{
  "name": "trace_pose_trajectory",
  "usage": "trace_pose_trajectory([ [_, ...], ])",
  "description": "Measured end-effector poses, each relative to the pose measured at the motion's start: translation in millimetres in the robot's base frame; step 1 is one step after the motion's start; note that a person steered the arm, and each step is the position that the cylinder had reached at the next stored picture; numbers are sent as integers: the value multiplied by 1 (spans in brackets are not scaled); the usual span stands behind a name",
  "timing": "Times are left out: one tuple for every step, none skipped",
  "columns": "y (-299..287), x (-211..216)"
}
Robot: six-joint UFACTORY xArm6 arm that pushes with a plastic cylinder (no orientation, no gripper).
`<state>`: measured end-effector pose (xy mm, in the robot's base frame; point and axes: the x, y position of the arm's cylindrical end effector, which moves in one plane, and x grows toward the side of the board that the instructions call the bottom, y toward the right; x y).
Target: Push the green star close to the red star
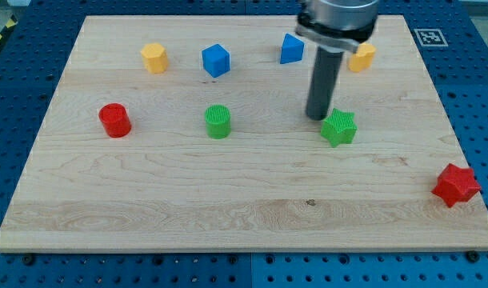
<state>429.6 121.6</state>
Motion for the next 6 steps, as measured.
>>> trace_pose_trajectory([
  [45, 48],
  [67, 89],
  [61, 69],
  [9, 56],
  [-6, 86],
  [25, 103],
])
